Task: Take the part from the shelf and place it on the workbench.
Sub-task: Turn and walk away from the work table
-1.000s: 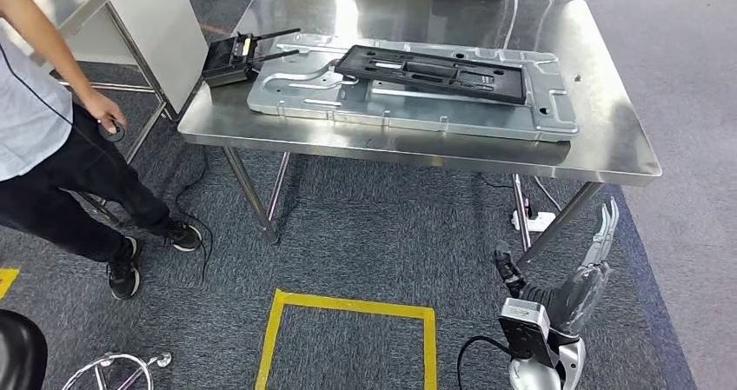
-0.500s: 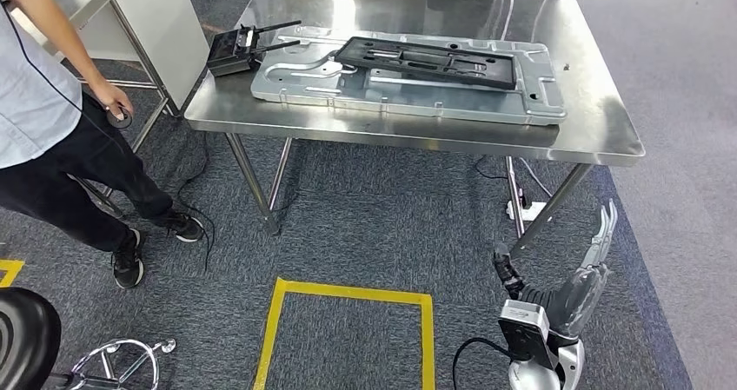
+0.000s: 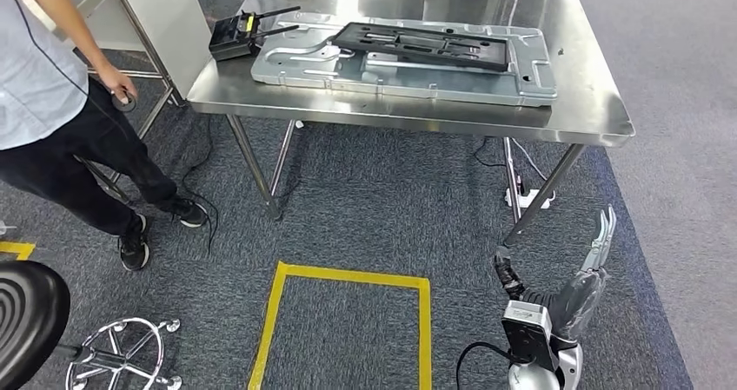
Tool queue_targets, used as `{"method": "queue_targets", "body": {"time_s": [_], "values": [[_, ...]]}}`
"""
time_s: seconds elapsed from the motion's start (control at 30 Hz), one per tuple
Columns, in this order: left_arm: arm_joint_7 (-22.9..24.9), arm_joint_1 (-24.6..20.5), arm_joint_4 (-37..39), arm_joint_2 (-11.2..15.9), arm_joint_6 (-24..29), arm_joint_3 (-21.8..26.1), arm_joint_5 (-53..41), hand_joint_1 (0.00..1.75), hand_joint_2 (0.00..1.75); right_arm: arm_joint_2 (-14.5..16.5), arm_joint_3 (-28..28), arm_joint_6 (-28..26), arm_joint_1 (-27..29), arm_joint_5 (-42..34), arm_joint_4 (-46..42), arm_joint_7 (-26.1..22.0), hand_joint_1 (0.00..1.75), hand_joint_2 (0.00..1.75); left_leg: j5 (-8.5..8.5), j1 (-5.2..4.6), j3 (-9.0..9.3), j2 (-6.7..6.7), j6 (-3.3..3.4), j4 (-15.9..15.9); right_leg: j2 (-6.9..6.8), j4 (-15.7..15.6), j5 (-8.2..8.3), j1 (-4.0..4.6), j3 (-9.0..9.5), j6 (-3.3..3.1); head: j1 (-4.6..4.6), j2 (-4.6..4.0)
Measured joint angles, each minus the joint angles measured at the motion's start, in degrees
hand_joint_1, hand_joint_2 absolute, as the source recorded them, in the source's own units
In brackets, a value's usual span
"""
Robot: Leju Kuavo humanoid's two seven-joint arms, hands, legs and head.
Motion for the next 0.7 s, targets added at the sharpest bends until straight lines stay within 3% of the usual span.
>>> {"method": "queue_targets", "body": {"time_s": [0.07,0.13,0.2,0.23,0.27,0.3,0.33,0.4,0.47,0.57,0.6,0.63,0.7], "values": [[-0.13,0.0,0.0,-0.09,0.06,0.0,0.0,0.0,0.0,-0.01,0.0,0.0,0.09,-0.21,0.07,-0.03,0.0,1.75,0.89,0.2,-0.8,0.09,0.68,-0.3,0.13,0.05,0.41,0.06,-0.4,0.63,0.03,0.0],[-0.27,-0.02,0.0,-0.16,0.06,0.0,0.0,0.0,0.0,-0.02,0.0,0.0,0.18,-0.34,0.12,-0.05,0.0,1.75,2.09,0.58,-1.52,0.27,1.36,-0.63,0.45,2.28,-2.24,0.02,-1.39,1.3,0.09,0.0],[-0.41,-0.02,0.0,-0.15,0.06,0.0,0.0,0.0,0.0,-0.02,-0.01,0.0,0.29,-0.37,0.2,-0.07,0.0,0.87,3.18,0.74,-2.76,0.37,1.71,-0.55,0.64,8.85,-7.48,-0.44,-3.53,1.88,0.11,0.0],[-0.47,-0.01,0.0,-0.14,0.05,0.0,0.0,0.0,0.0,-0.02,-0.02,0.01,0.35,-0.42,0.26,-0.07,0.0,0.44,3.66,0.76,-3.49,0.39,1.73,-0.42,0.66,12.46,-9.29,-0.69,-4.48,2.14,0.1,0.0],[-0.51,0.0,0.0,-0.13,0.04,0.0,0.0,0.0,0.0,-0.02,-0.02,0.03,0.41,-0.53,0.32,-0.08,0.0,0.0,4.08,0.79,-4.24,0.4,1.67,-0.22,0.65,14.95,-9.97,-0.89,-4.84,2.35,0.1,0.0],[-0.56,0.0,0.0,-0.11,0.02,0.0,0.0,0.0,0.0,-0.02,-0.02,0.06,0.45,-0.69,0.36,-0.12,0.0,0.0,4.38,0.84,-4.91,0.39,1.57,0.04,0.65,15.36,-9.41,-1.05,-4.2,2.49,0.09,0.0],[-0.64,0.0,0.0,-0.1,0.0,0.0,0.0,0.0,0.0,-0.03,-0.02,0.15,0.47,-0.9,0.38,-0.23,0.0,0.0,4.58,0.9,-5.49,0.37,1.43,0.36,0.65,13.59,-8.1,-1.2,-2.45,2.58,0.09,0.0],[-0.82,0.0,0.0,-0.1,-0.02,0.0,0.0,0.0,0.0,-0.08,-0.02,0.38,0.47,-1.26,0.39,-0.61,0.0,0.0,4.79,0.9,-6.29,0.31,1.11,1.06,0.62,5.53,-5.96,-1.36,3.27,2.56,0.1,0.0],[-0.95,0.01,0.0,-0.08,-0.04,-0.01,0.0,0.0,0.0,-0.18,-0.02,0.53,0.52,-1.44,0.39,-1.09,0.0,0.0,5.06,0.75,-6.68,0.26,0.59,1.48,0.69,-0.1,-5.6,-1.17,6.78,2.12,0.09,0.0],[-1.02,0.02,0.0,0.02,-0.07,-0.02,0.0,0.0,0.0,-0.3,-0.02,0.41,0.68,-1.49,0.38,-1.81,0.0,0.0,5.48,0.65,-6.98,0.2,-0.51,1.63,0.67,-1.0,-5.28,-1.07,6.58,1.06,0.08,0.0],[-1.05,0.02,0.0,0.05,-0.08,-0.03,0.0,0.0,0.0,-0.31,-0.02,0.34,0.69,-1.5,0.38,-1.94,0.0,0.0,4.73,0.67,-7.33,0.18,-0.83,2.26,0.57,-1.12,-4.9,-1.19,6.28,0.54,0.04,0.0],[-1.08,0.02,0.0,0.09,-0.08,-0.03,0.0,0.0,0.0,-0.31,-0.02,0.25,0.7,-1.5,0.37,-2.0,0.0,0.0,3.16,0.67,-7.91,0.15,-1.07,3.81,0.44,-1.28,-4.45,-1.3,5.91,0.0,0.02,0.0],[-1.14,0.02,0.0,0.16,-0.09,-0.05,0.0,0.0,0.0,-0.31,-0.02,0.1,0.83,-1.5,0.38,-2.08,0.0,0.0,-1.77,0.65,-9.58,0.13,-1.42,9.87,0.3,-1.36,-3.62,-1.23,4.94,-0.7,-0.07,0.0]]}}
